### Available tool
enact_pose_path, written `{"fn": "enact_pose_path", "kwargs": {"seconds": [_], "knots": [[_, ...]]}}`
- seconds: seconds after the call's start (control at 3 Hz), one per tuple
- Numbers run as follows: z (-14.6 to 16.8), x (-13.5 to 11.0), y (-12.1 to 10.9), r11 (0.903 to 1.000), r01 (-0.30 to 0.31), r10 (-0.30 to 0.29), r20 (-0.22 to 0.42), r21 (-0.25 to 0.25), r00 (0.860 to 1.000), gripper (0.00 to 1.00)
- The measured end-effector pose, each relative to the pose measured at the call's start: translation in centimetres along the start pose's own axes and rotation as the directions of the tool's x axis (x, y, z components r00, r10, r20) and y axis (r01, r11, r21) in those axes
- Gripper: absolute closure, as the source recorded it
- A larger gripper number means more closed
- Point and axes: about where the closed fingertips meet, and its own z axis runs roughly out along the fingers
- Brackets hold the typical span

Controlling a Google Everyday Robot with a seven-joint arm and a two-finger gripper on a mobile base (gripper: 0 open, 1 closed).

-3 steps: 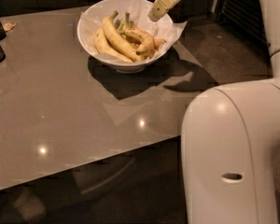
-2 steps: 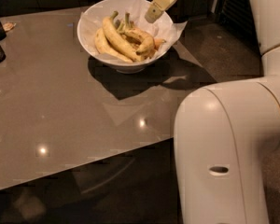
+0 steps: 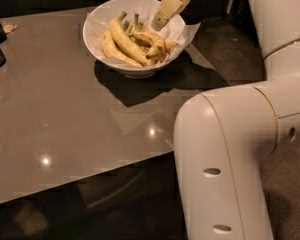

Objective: Pick banana from white bowl

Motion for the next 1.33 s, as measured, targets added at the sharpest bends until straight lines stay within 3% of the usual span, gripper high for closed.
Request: {"fn": "enact_pose_path", "kwargs": {"seconds": [0.33,0.67,1.33], "knots": [[1.4,-0.5,0.0,1.0000,0.001,-0.001,-0.031,0.003,1.000,0.33],[2.5,-1.1,0.2,0.9999,0.011,-0.011,-0.060,0.007,0.998,0.44],[5.1,-0.4,-0.5,0.9999,-0.007,0.009,-0.128,0.014,0.992,0.35]]}}
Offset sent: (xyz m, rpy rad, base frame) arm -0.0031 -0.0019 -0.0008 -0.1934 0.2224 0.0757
